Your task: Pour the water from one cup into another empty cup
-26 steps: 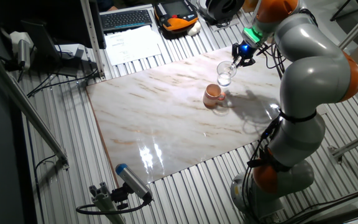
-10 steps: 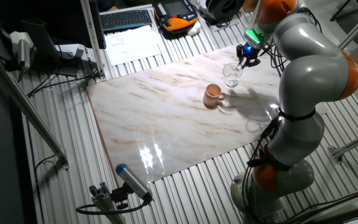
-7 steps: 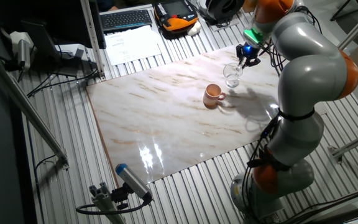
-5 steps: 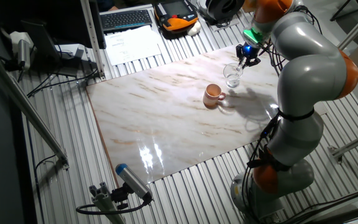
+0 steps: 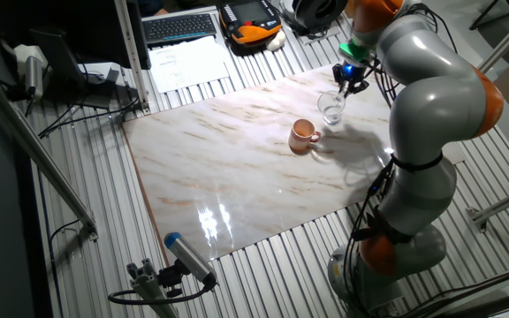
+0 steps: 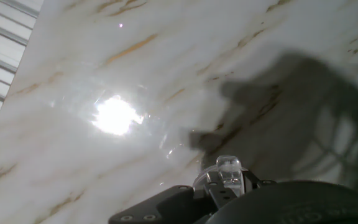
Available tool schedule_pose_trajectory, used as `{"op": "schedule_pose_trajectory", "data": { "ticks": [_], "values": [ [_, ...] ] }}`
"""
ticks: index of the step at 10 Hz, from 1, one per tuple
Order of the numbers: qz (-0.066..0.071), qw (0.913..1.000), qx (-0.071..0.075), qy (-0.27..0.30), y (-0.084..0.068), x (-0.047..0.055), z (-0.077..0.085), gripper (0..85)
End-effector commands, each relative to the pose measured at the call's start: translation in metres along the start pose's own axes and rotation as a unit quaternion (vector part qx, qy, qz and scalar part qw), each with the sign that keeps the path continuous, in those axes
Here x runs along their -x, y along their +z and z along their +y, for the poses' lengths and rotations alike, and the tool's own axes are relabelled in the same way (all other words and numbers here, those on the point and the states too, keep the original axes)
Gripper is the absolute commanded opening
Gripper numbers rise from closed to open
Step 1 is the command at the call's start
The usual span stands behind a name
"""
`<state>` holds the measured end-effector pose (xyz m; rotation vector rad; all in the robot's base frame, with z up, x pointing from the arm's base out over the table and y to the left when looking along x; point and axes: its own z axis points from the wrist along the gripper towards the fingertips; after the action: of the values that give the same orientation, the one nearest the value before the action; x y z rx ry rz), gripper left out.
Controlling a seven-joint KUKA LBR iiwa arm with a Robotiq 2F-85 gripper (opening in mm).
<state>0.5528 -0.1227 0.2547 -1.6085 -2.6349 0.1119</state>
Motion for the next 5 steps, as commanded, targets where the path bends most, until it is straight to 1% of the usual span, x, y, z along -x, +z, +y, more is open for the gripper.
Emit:
{"op": "schedule_pose_trajectory", "data": {
  "ticks": [1, 3, 5],
  "values": [
    [-0.002, 1.0, -0.003, -0.003, -0.0003, 0.0002, -0.0004, 0.0],
    [-0.004, 0.9999, -0.007, -0.009, -0.0002, 0.0002, -0.0004, 0.0],
    [-0.016, 0.9995, -0.022, -0.014, 0.0001, 0.001, -0.0009, 0.0]
  ]
}}
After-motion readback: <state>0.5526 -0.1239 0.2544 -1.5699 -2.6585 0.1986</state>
